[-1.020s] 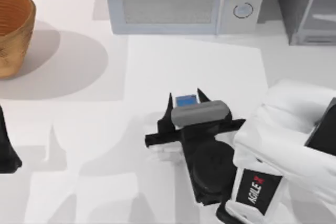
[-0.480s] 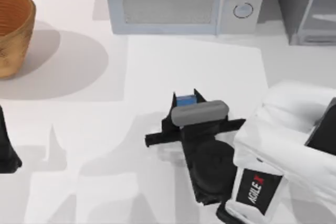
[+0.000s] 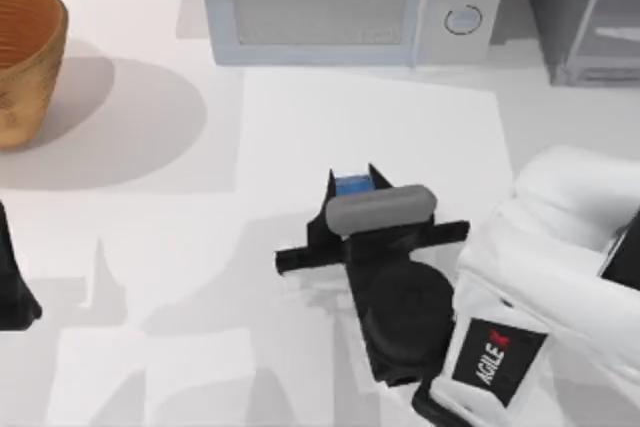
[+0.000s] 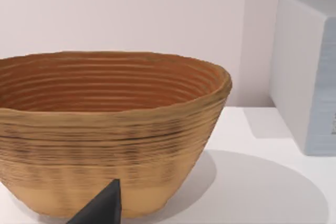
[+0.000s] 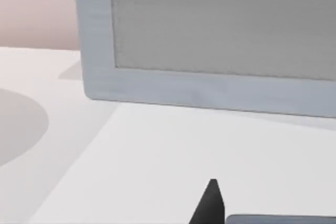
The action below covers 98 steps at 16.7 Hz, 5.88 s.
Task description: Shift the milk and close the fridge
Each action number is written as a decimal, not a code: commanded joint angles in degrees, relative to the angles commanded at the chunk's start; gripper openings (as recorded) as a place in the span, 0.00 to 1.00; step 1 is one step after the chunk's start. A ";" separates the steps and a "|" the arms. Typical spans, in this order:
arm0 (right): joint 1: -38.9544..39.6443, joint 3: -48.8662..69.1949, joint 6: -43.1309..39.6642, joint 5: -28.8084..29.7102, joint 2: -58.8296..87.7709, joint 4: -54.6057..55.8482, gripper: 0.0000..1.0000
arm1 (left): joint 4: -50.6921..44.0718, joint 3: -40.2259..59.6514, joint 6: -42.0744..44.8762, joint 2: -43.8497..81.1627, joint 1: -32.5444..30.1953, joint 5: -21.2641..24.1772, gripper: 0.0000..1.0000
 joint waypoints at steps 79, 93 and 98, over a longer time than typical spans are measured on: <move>-63.10 25.63 -0.60 -53.13 -5.12 -32.71 1.00 | 0.00 0.00 0.00 0.00 0.00 0.00 1.00; -60.18 8.01 -0.42 -50.51 -37.90 -46.75 1.00 | 0.00 0.00 0.00 0.00 0.00 0.00 1.00; -57.48 -8.80 -0.59 -48.07 -71.73 -60.21 1.00 | 0.00 0.00 0.00 0.00 0.00 0.00 1.00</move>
